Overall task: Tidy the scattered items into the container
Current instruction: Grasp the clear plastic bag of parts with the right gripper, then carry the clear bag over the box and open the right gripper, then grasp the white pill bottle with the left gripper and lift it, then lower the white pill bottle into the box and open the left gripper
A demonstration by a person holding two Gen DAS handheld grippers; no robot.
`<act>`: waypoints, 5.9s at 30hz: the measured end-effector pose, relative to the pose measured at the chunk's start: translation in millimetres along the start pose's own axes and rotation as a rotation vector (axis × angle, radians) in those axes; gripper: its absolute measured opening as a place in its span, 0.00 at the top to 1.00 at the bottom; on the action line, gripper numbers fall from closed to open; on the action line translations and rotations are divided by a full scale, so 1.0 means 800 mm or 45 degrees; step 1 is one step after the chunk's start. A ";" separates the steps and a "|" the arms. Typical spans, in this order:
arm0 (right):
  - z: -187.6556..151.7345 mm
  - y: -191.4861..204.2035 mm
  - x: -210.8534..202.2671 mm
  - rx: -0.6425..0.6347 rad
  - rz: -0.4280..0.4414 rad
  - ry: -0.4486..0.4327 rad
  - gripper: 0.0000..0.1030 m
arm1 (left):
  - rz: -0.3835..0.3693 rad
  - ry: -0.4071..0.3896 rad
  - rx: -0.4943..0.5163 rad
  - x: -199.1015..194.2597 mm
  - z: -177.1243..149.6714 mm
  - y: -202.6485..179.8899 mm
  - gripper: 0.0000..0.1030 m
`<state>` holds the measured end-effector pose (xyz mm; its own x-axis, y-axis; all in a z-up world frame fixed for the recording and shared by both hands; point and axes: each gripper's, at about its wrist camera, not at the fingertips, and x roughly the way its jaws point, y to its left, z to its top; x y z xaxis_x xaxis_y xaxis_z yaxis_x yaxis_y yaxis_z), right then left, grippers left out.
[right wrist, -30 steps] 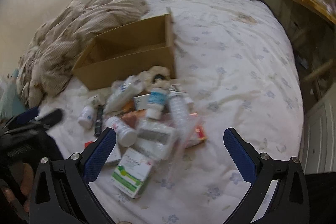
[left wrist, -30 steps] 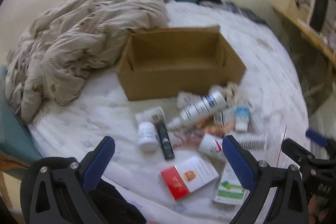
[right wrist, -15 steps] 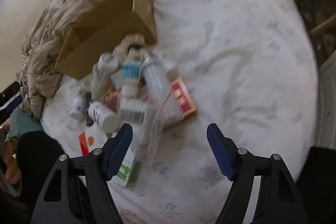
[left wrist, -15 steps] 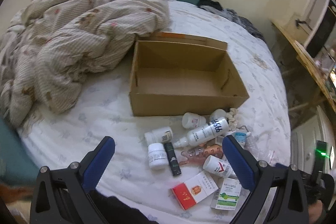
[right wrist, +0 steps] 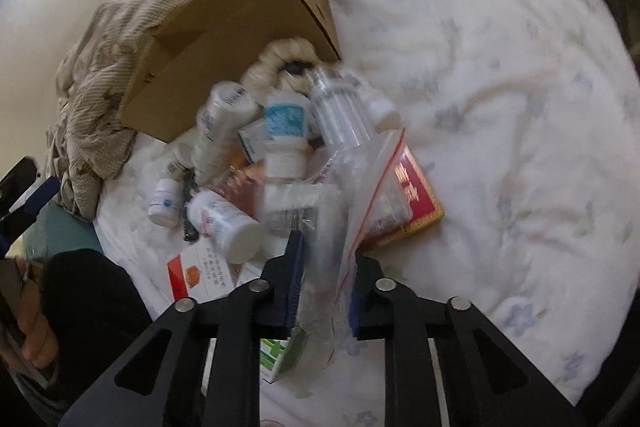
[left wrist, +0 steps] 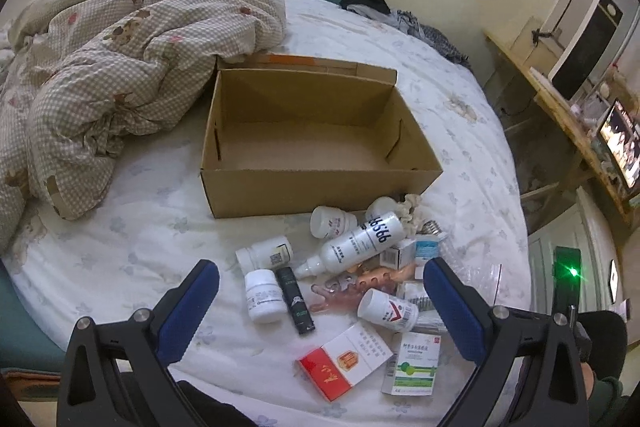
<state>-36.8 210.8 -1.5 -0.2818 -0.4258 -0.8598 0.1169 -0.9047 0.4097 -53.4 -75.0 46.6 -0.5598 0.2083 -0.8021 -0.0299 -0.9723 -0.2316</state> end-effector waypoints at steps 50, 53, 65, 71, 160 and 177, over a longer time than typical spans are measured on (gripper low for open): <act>0.284 0.186 0.095 -0.547 -0.265 -0.230 0.33 | -0.203 0.046 -0.394 0.024 0.004 0.066 0.01; 0.275 0.187 0.065 -0.585 -0.223 -0.283 0.33 | -0.197 0.041 -0.381 0.023 0.004 0.062 0.01; 0.182 0.148 -0.074 -0.556 -0.031 -0.368 0.33 | -0.253 -0.057 -0.202 0.006 -0.001 0.029 0.01; 0.127 0.088 -0.121 -0.408 0.046 -0.358 0.33 | -0.213 0.035 -0.113 0.024 -0.004 0.005 0.01; 0.130 0.048 -0.098 -0.247 0.174 -0.230 0.33 | 0.462 0.385 -0.049 0.255 0.175 0.036 0.42; 0.137 0.028 -0.095 -0.206 0.083 -0.247 0.33 | 0.235 0.231 0.068 0.126 0.149 -0.039 0.42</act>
<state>-116.8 224.2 106.5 -0.4444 -0.4865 -0.7522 0.2869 -0.8728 0.3950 -207.6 -36.6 38.7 -0.4021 0.0374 -0.9148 0.0127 -0.9988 -0.0465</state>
